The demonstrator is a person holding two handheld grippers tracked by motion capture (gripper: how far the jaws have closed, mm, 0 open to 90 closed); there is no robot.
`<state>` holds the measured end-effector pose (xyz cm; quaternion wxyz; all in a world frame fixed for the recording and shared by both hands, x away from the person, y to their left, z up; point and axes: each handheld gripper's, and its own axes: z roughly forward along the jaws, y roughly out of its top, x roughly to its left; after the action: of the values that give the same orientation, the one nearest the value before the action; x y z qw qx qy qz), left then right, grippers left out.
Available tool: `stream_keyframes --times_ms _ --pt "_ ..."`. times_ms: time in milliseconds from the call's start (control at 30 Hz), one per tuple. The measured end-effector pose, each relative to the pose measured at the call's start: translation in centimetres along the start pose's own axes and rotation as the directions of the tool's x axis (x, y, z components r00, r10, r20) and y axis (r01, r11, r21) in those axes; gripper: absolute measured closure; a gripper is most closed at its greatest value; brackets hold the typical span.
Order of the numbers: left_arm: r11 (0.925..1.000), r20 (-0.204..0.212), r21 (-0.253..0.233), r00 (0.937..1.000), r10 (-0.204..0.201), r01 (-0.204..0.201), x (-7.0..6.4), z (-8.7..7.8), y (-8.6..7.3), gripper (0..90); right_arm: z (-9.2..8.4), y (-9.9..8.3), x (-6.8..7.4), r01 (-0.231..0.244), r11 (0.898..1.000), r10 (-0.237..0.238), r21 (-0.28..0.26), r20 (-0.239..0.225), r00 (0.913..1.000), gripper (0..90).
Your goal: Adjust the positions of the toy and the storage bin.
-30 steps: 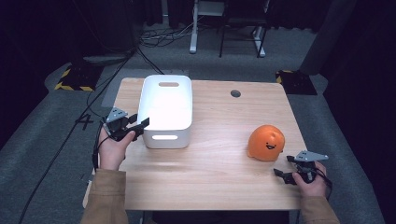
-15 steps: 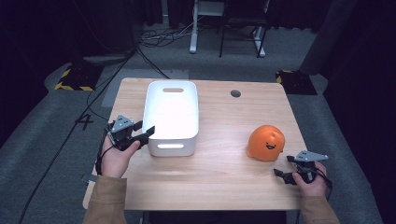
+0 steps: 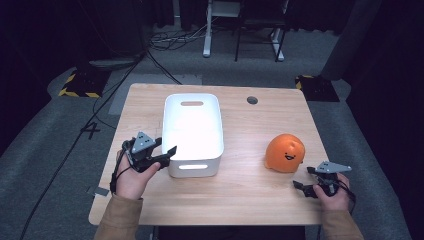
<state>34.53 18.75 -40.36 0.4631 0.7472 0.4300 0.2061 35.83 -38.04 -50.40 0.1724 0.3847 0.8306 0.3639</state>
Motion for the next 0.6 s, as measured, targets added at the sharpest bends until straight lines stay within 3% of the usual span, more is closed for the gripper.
stream_keyframes --times_ms 400,600 --pt "0.9984 0.066 0.014 0.9964 0.054 -0.055 -3.0 0.5 0.1 38.5 0.0 0.0 0.0 -0.001 1.000 0.001 0.001 0.000 1.0000 12.1" --pt "0.9974 0.099 0.023 0.9929 0.065 -0.068 -5.5 0.4 -0.2 36.9 0.0 0.0 0.0 -0.001 1.000 0.001 0.000 0.000 1.0000 12.1"
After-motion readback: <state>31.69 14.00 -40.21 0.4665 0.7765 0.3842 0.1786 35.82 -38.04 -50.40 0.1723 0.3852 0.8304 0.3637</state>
